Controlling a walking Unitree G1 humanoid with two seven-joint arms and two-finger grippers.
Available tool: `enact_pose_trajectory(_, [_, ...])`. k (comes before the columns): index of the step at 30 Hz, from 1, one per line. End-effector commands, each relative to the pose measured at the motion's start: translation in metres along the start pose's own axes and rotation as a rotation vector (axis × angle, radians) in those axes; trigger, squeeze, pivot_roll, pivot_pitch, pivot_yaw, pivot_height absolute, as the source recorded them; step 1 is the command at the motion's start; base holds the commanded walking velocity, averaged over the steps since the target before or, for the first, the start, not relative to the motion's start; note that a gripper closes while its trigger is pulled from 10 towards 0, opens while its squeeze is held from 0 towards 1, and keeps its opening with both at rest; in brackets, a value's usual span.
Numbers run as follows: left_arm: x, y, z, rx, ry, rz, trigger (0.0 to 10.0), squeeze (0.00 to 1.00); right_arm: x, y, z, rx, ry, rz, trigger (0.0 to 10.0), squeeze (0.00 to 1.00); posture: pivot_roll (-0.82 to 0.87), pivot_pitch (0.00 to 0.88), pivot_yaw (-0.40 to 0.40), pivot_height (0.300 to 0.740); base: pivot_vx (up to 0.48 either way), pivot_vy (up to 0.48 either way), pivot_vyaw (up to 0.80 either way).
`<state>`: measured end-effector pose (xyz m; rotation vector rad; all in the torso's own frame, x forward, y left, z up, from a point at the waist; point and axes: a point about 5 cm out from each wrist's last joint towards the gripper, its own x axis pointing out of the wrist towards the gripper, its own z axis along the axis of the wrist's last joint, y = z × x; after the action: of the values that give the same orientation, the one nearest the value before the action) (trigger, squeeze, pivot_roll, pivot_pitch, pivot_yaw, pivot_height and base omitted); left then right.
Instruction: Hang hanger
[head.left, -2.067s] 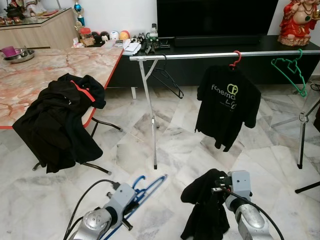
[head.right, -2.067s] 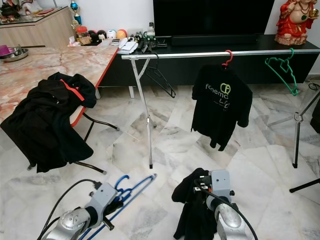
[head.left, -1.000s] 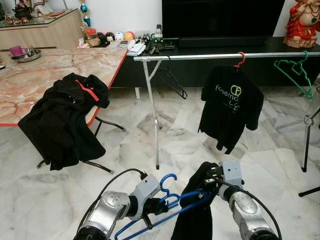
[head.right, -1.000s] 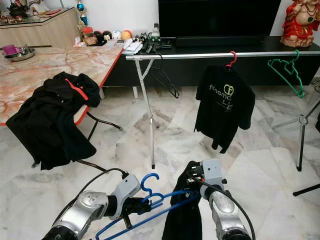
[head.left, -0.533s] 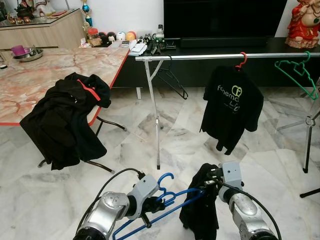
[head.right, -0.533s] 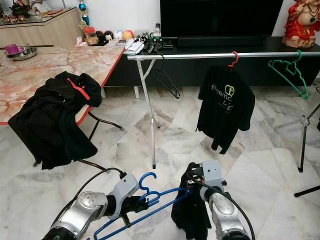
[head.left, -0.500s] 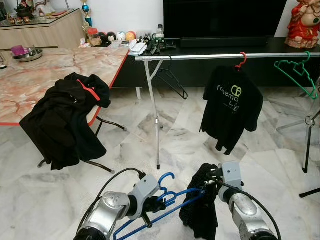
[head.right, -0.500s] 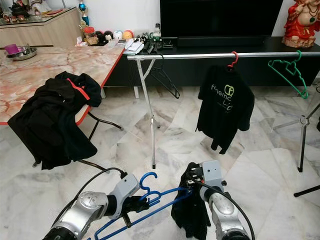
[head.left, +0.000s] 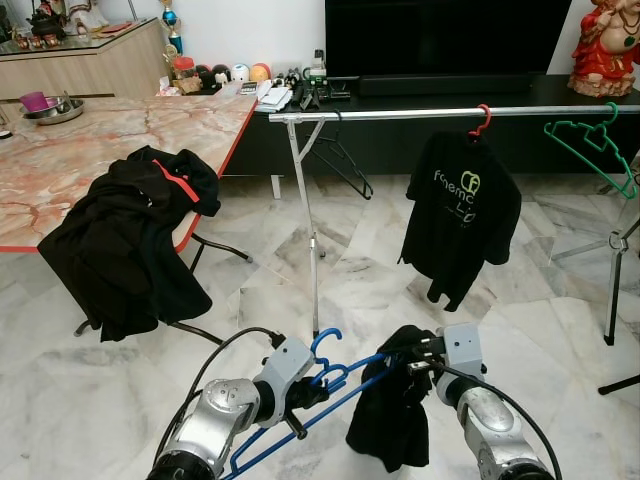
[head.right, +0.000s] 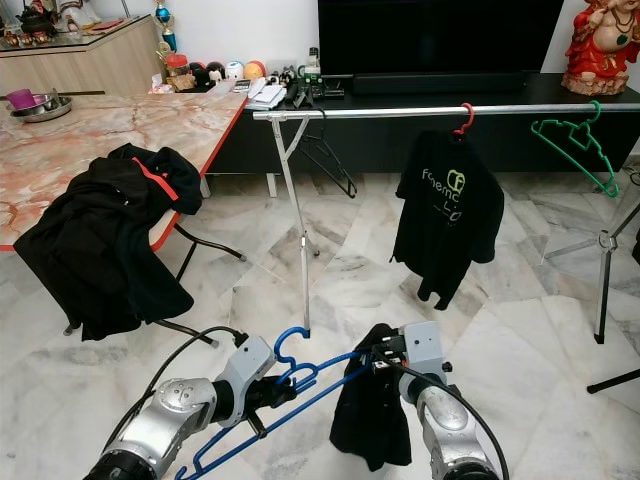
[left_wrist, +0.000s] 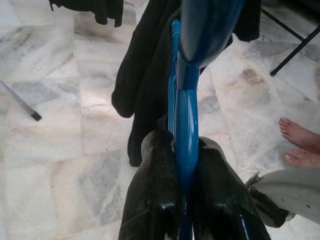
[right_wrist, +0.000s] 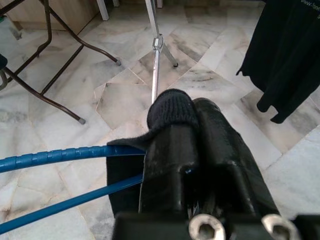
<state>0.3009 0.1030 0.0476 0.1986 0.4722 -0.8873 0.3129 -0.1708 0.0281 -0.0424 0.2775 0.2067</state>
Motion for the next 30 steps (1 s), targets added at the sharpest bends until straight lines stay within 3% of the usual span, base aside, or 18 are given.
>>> enact_pose_trajectory(1, [0.0,-0.001,0.005,-0.023,-0.027,-0.023,10.0,0.0,-0.001,0.001,-0.004,0.031,0.014,0.001,10.0,0.0,0.07,0.012,0.028,0.74,0.0,0.0,0.0])
enact_pose_trajectory(4, [0.0,-0.004,0.004,-0.019,-0.016,-0.041,10.0,0.0,0.0,0.005,-0.003,0.08,0.013,0.068,10.0,0.0,0.08,0.018,0.029,0.74,0.0,0.0,0.0])
enact_pose_trajectory(9, [-0.001,-0.006,0.003,-0.028,-0.02,-0.073,10.0,0.0,0.001,0.001,0.004,0.088,-0.012,0.101,10.0,0.0,0.07,0.019,0.029,0.74,0.0,0.0,0.0])
enact_pose_trajectory(17, [0.0,-0.004,0.005,-0.031,-0.028,-0.044,10.0,0.0,0.004,-0.007,0.014,0.091,-0.041,0.078,10.0,0.0,0.07,0.022,0.028,0.74,0.0,0.0,0.0])
enact_pose_trajectory(24, [0.004,-0.005,0.008,-0.029,-0.032,-0.024,10.0,0.0,0.007,0.004,0.018,0.232,-0.08,0.132,10.0,0.0,0.07,0.025,0.032,0.74,0.0,0.0,0.0])
enact_pose_trajectory(25, [0.005,-0.005,0.007,-0.029,-0.024,-0.016,10.0,0.0,0.008,0.006,0.021,0.305,-0.104,0.154,10.0,0.0,0.07,0.026,0.032,0.74,0.0,0.0,0.0])
enact_pose_trajectory(30, [0.005,-0.004,0.005,-0.035,-0.005,-0.017,10.0,0.0,0.009,0.011,0.026,0.443,-0.136,0.249,10.0,0.0,0.07,0.028,0.032,0.74,0.0,0.0,0.0])
